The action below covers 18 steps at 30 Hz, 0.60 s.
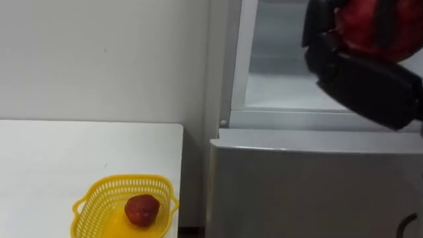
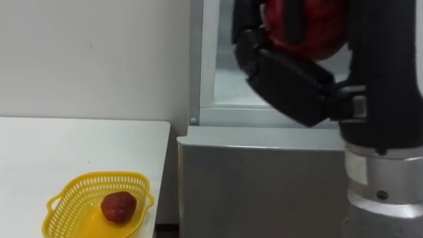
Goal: Retrieve from the upper fridge
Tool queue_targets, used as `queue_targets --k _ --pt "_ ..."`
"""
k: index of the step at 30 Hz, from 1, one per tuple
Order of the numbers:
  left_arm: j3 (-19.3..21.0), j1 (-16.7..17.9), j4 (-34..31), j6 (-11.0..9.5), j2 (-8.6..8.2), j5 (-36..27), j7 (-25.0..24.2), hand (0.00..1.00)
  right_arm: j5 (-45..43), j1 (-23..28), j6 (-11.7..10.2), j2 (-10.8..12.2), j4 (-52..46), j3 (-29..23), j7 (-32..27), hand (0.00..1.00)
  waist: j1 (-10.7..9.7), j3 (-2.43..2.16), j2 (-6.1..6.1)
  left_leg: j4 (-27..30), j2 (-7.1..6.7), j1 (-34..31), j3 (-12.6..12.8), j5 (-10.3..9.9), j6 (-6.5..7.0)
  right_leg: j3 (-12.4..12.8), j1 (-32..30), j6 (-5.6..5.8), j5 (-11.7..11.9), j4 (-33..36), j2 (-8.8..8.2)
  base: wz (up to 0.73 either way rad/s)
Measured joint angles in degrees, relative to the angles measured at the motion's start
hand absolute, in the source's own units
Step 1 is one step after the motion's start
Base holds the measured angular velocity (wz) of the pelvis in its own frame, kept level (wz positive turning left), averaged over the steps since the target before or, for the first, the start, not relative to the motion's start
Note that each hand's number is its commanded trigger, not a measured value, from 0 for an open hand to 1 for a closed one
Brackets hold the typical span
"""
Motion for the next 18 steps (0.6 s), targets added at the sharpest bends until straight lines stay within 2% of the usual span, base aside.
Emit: queue_targets --k 1,3,7,13,17,18 --pt "0.00 -0.07 0.02 -0.12 0.00 -0.01 0.03 0.00 -0.34 0.00 -0.18 0.26 -0.34 0.71 0.71 1.00 0.33 0.20 -0.04 -0.16 0.00 0.39 0.01 0.00 0.00 -0.01 0.18 0.00 0.00 0.02 0.00 0.00" --pt "-0.01 -0.43 0.17 -0.27 0.01 0.04 -0.08 0.00 -1.38 0.01 -0.13 0.66 -0.63 1.98 1.84 1.00 1.17 0.33 -0.39 -0.67 0.01 0.76 0.01 -0.04 -0.06 0.14 0.53 0.01 0.00 0.02 0.07 -0.02" --pt "-0.40 -1.58 0.78 -0.46 0.50 0.04 -0.68 0.00 -3.76 -0.02 -0.77 0.68 -1.72 4.65 5.32 1.00 2.90 0.38 -0.97 -1.06 0.02 0.79 -0.09 -0.06 -0.10 0.00 0.62 0.05 0.03 -0.02 0.11 0.00" --pt "-0.99 -2.27 1.91 -0.77 0.91 0.29 -1.68 0.00 -5.44 -0.30 -1.18 0.78 -1.72 7.67 8.44 1.00 4.51 0.45 -1.08 -0.88 -0.13 0.77 -0.99 -0.06 -0.08 -0.82 1.00 0.10 0.05 -0.02 -0.01 0.08" --pt "-1.02 -2.26 2.20 -0.78 1.09 0.32 -2.68 0.00 -6.22 -0.30 -1.59 2.27 -1.67 9.46 11.75 1.00 5.61 0.53 -0.97 -0.35 -0.15 0.33 -2.07 -0.07 -0.11 -1.44 1.21 0.11 0.04 -0.01 -0.01 0.10" --pt "-1.02 -2.34 2.55 -0.81 1.08 0.33 -2.72 0.00 -6.35 -0.30 -1.54 3.40 -1.57 10.03 12.08 1.00 6.10 0.54 -0.96 -0.35 -0.15 0.30 -2.09 -0.06 -0.12 -1.47 1.19 0.11 0.04 -0.02 0.00 0.00"
